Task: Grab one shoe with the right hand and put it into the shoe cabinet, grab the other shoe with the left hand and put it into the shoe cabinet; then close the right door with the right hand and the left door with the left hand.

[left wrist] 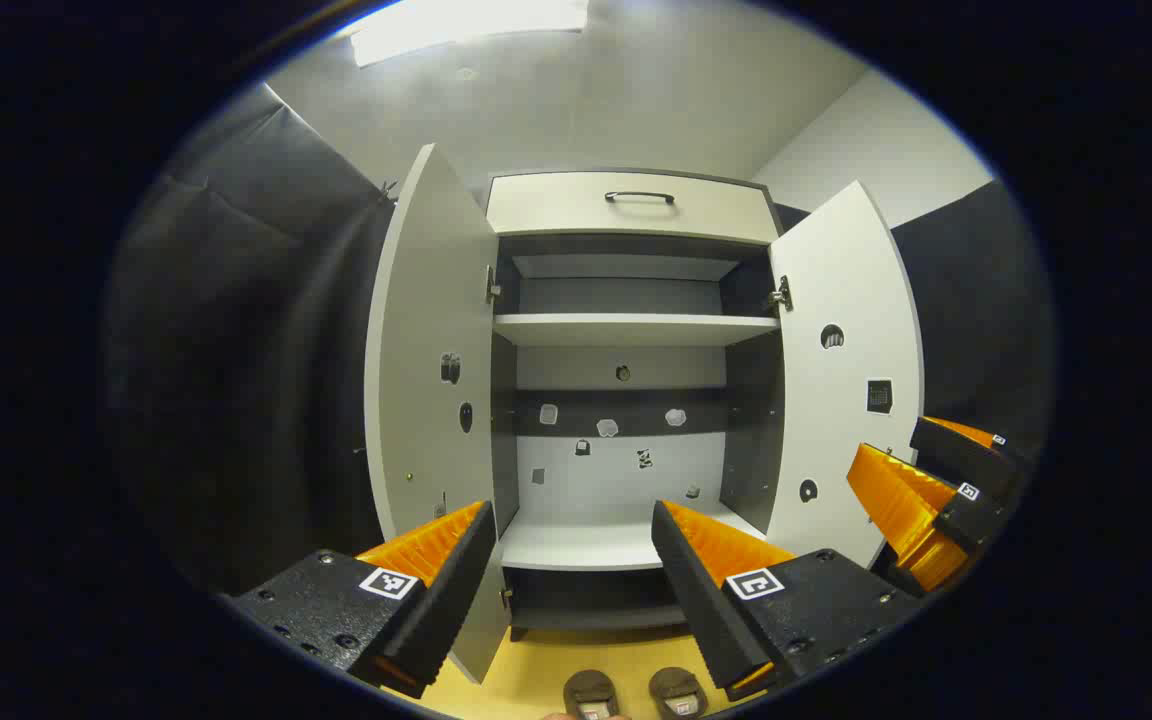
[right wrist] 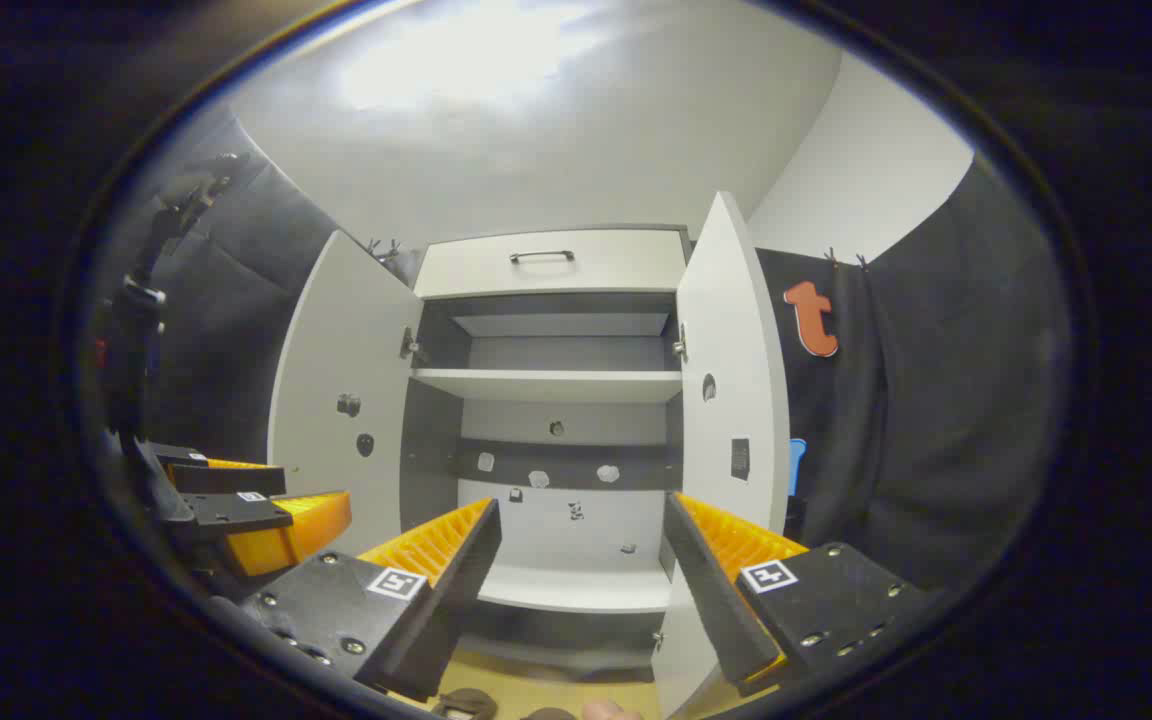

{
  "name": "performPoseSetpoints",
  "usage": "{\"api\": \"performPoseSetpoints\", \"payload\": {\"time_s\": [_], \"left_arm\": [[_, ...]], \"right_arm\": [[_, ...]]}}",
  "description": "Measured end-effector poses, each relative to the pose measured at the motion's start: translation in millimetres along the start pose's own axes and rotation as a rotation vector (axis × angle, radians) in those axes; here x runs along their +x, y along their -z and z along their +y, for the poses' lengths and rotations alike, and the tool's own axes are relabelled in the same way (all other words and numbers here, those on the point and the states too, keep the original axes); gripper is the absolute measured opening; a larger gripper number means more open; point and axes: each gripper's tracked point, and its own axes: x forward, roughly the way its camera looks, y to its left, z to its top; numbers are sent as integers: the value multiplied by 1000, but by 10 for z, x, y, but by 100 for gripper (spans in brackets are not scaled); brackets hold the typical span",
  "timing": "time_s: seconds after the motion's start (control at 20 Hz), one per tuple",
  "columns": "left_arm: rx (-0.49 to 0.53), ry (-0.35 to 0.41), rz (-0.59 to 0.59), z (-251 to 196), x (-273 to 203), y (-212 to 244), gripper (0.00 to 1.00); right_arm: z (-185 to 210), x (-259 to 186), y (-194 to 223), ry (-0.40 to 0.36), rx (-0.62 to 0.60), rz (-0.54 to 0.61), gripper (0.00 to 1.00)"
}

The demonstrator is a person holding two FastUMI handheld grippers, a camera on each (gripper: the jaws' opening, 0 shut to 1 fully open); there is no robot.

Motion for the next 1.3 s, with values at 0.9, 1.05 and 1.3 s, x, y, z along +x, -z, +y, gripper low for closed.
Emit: {"api": "performPoseSetpoints", "payload": {"time_s": [0.9, 1.05, 1.3], "left_arm": [[-12, -65, -11, 101, -137, -18, 93], [-5, -105, -16, 263, -172, -50, 96], [10, -166, -12, 512, -222, -48, 96]], "right_arm": [[99, 22, 648, -65, -20, 129, 98], [162, -59, 1352, -91, -18, 274, 99], [364, -392, 2628, -155, 11, 561, 99]]}}
